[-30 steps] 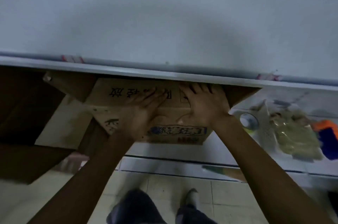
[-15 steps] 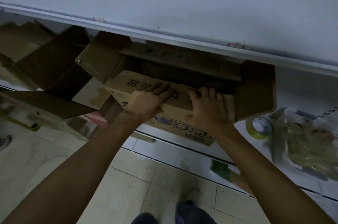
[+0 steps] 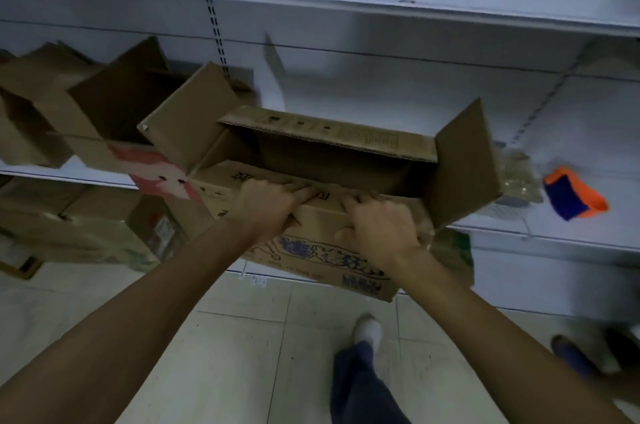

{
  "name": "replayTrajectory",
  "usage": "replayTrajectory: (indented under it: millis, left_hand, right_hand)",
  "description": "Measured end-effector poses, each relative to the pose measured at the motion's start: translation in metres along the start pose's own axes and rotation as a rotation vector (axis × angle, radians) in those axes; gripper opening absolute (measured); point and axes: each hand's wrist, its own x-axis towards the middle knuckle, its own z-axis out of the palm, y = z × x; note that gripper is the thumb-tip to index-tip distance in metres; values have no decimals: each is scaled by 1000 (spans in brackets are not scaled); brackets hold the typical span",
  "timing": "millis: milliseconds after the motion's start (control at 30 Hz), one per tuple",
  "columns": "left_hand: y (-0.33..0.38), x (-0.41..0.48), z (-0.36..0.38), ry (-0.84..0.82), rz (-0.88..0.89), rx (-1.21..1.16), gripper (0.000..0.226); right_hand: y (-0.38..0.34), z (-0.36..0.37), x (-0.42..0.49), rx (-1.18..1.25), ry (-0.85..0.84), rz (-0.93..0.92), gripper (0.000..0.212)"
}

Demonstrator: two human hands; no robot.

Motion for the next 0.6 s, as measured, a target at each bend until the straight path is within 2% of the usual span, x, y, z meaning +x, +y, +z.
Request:
replayTrajectory:
  millis: [267, 433, 533, 600]
  left_hand:
    - [32, -31, -110, -129, -14, 133, 56]
    - [29, -24, -172, -223, -63, 83, 56]
    - [30, -24, -197, -90, -88, 51, 59]
    - [36, -35, -201, 131, -166, 85, 86]
  right_hand:
    - [-16, -87, -61, -48, 80, -51, 48]
    - [-3, -144, -66, -104, 144, -115, 49]
    - [10, -172, -60, -69, 157, -136, 55]
    - [23, -191, -57, -51, 157, -140, 58]
